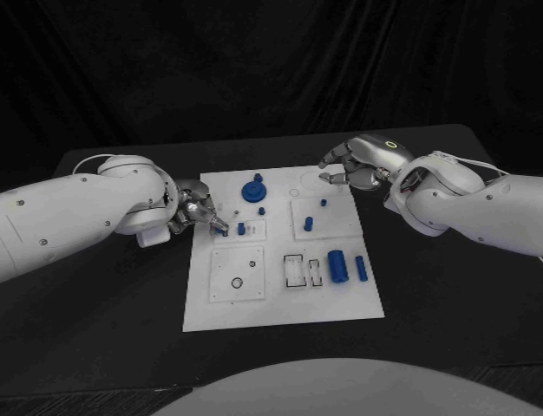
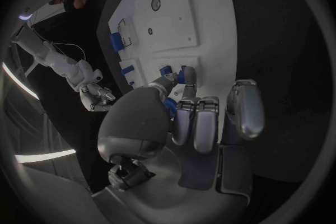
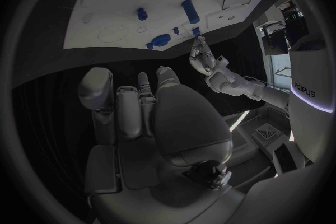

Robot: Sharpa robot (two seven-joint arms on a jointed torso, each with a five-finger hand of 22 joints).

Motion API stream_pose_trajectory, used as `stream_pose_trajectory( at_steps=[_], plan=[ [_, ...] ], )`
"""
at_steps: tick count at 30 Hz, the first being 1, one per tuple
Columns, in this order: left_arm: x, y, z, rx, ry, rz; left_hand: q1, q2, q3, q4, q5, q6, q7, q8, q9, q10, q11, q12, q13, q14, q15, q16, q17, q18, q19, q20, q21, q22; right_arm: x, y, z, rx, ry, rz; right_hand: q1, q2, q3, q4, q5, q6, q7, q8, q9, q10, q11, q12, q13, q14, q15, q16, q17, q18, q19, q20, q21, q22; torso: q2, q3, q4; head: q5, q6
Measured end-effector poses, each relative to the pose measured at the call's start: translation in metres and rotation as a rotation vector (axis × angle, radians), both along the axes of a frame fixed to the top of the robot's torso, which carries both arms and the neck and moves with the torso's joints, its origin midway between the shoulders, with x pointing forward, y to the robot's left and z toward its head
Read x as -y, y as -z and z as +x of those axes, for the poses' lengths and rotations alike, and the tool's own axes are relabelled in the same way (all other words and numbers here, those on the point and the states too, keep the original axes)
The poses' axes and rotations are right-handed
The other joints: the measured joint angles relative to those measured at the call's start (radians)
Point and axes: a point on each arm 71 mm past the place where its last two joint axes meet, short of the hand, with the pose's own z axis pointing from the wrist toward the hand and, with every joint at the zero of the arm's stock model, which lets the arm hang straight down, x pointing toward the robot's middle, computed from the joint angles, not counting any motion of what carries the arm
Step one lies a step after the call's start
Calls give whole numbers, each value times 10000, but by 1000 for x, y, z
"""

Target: Assemble the parts on the task board

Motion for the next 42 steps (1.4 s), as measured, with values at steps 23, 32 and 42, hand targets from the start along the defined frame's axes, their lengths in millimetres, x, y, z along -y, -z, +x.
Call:
stream_pose_trajectory(
  at_steps=[23,32,42],
  plan=[
    [2,1,3,-38,3,106,-67,-65,79,30,-13,-24,-18,-2,-44,-1,1,0,0,0,0,0,0,0,0,0,0,0,0,0,0,-13,9,3,-19,-19,0,0,-1,0,0,0,2,-1,-1,1,0,-1,5,0,0,1,0,0,0,-1,12,-1,-21,-23,0],
    [6,0,0,148,280,274,-93,-91,79,31,-10,-28,-16,-2,-54,0,1,0,0,0,0,0,0,0,74,-73,105,0,0,1,0,-25,10,4,-7,-7,0,0,0,0,0,0,2,-2,-1,26,0,-15,19,0,0,0,0,0,0,-2,14,-4,-9,-42,0],
    [4,-1,2,532,519,616,-213,-209,383,-216,-95,0,-42,-3,-83,0,1,0,0,0,0,0,0,-1,111,-37,105,0,1,1,0,-46,22,4,6,6,0,0,-1,0,0,1,2,-3,-2,1,-1,-16,22,0,8,-1,0,0,0,-2,14,-11,-6,-13,0]
  ],
)
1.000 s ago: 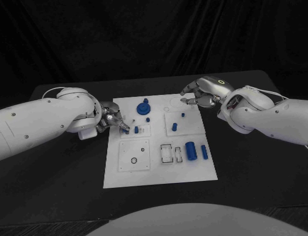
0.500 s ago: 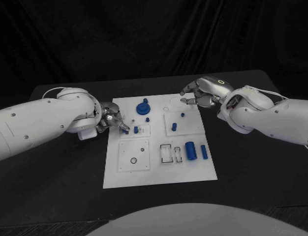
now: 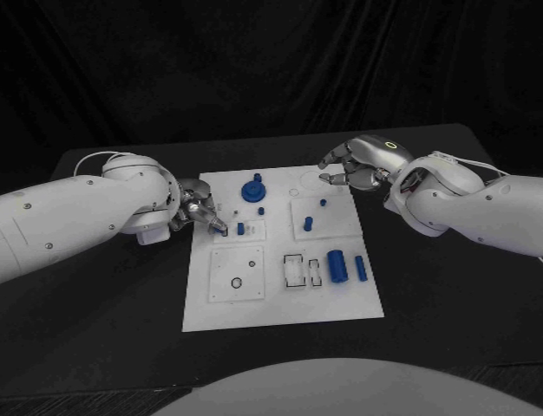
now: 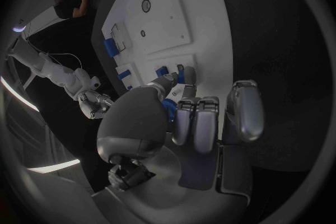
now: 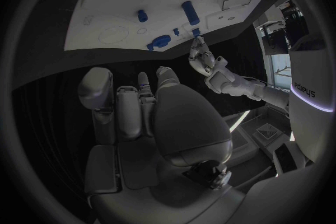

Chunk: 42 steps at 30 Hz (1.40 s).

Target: Assemble the parts on the task board

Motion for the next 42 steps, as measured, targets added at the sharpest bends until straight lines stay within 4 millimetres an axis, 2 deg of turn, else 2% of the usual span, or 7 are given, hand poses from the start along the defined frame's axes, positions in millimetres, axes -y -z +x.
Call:
stream_pose_trajectory(
  at_steps=[24,42],
  plan=[
    [4,-1,1,142,246,161,-26,-26,55,54,-22,11,6,1,-23,0,0,0,0,37,-36,0,7,0,-1,0,0,6,0,1,0,-55,14,7,0,0,28,28,0,0,0,0,-13,-1,0,2,1,40,-7,0,-2,0,0,0,-40,7,-1,11,17,12,0],
    [7,0,3,89,328,222,-53,-53,55,54,-25,59,27,2,-23,0,0,0,0,37,-35,0,6,0,-2,0,-1,5,0,1,0,-75,24,4,1,1,28,28,-1,0,0,0,-11,-15,-15,-6,1,39,-3,0,-4,0,0,0,-40,5,-11,13,-6,-3,0]
  ],
)
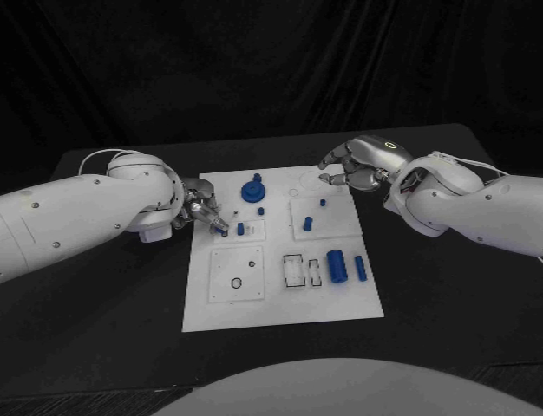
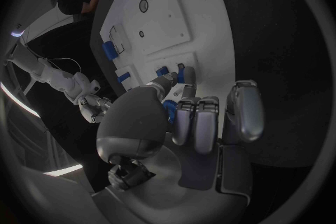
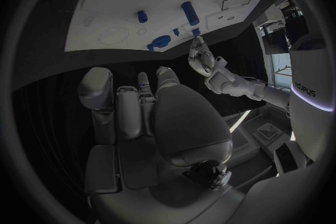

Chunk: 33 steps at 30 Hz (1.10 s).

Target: Assemble the parts on the task board

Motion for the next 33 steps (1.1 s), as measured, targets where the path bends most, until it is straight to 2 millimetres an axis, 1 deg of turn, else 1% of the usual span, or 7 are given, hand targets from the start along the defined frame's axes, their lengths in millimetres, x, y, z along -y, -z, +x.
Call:
stream_pose_trajectory(
  at_steps=[1,8,33],
  plan=[
    [0,0,0,-5,2,3,0,0,0,0,-10,-1,-1,0,0,0,0,0,0,0,0,0,0,0,0,0,0,0,0,0,0,-1,1,0,31,-27,0,0,0,0,0,0,0,0,0,-1,0,0,0,0,0,0,0,0,0,0,0,-1,-3,0,0],
    [0,0,0,-31,6,30,-9,-8,0,0,-12,-8,-5,0,0,0,0,0,0,0,0,0,-1,0,0,0,0,-1,0,0,0,-9,10,-2,50,-25,0,0,0,0,0,0,1,0,0,-2,0,-22,-18,0,-1,0,0,0,0,-1,0,-2,-11,12,0],
    [2,0,0,-61,57,50,-10,73,27,27,-16,-33,19,0,0,0,0,0,0,0,1,0,-3,-1,-1,1,0,-2,0,0,1,-37,49,-10,62,-13,28,-29,0,0,0,0,-7,-1,-1,2,0,-37,-1,-49,-2,1,0,0,-56,-3,0,-1,4,0,0]
  ],
)
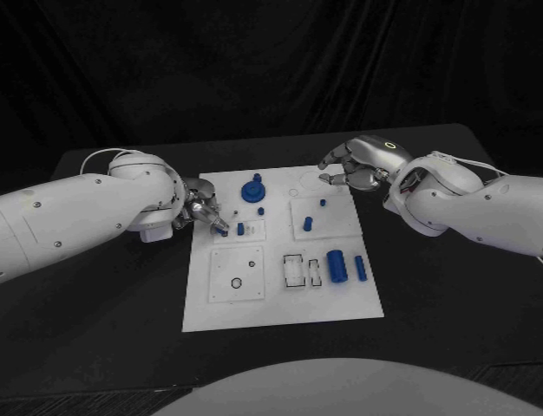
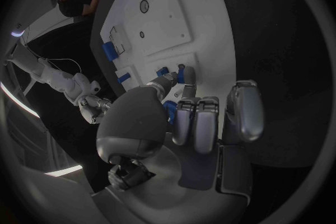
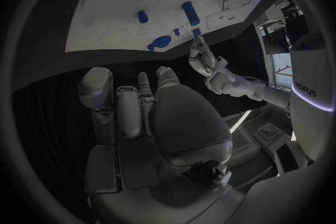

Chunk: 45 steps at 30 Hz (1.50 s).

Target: Assemble the parts on the task board

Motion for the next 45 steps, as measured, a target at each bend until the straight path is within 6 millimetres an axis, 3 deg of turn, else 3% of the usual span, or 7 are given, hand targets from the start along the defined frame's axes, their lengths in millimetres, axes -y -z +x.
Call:
stream_pose_trajectory(
  at_steps=[43,45],
  plan=[
    [4,2,-2,-58,51,74,-14,8,57,54,7,-13,-26,-9,-50,0,0,0,0,0,0,0,-2,0,-1,0,0,-1,0,1,1,-49,58,-23,79,-3,55,0,36,34,34,-35,-5,-1,0,-59,5,38,0,-61,-1,-1,-36,35,-100,-2,0,6,-2,-29,0],
    [5,2,-2,-54,55,76,-16,9,208,-97,6,-20,-20,-9,-47,0,0,0,0,-1,0,0,-2,0,-1,0,0,-2,0,1,1,-53,62,-25,80,-3,55,0,36,35,34,-35,-6,-1,0,-59,6,38,1,-61,-1,-1,-36,36,-100,-2,0,7,-2,-29,0]
  ],
)
